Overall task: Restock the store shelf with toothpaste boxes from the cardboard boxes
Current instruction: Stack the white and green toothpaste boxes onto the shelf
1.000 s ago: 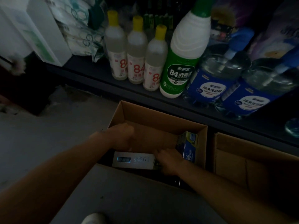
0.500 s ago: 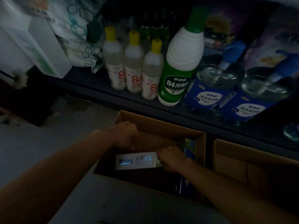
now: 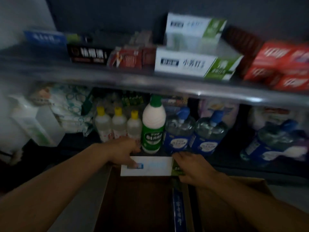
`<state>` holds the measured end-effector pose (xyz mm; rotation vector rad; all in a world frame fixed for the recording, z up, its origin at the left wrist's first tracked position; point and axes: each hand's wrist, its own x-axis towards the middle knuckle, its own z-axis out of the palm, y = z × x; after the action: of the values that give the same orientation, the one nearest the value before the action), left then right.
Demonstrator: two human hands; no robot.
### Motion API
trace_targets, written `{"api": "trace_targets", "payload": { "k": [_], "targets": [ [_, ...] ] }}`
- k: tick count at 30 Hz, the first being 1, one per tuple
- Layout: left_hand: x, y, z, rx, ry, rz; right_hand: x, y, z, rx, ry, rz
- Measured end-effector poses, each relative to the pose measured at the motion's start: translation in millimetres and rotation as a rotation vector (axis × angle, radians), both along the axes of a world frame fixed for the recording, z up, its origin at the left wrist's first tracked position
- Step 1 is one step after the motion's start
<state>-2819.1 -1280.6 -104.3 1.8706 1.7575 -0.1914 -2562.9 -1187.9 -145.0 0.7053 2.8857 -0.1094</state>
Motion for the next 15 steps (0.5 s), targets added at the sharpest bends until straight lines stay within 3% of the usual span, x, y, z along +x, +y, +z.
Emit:
{"api": "trace_targets", "payload": {
  "k": [4, 9, 15],
  "targets": [
    [10.8, 5.2, 71.8, 0.016, -0.055, 0.055, 28.1, 9.6, 74.8, 0.180, 0.125, 0.023],
    [28.7, 13.3, 148.7, 0.144, -0.043, 0.043, 50.1, 11.2, 160.2, 0.397, 0.147, 0.009],
    [46.4, 25.2, 208.9, 0.413, -0.054, 0.165, 72.1, 22.2, 227.5, 0.395, 0.290, -0.044]
  ]
}}
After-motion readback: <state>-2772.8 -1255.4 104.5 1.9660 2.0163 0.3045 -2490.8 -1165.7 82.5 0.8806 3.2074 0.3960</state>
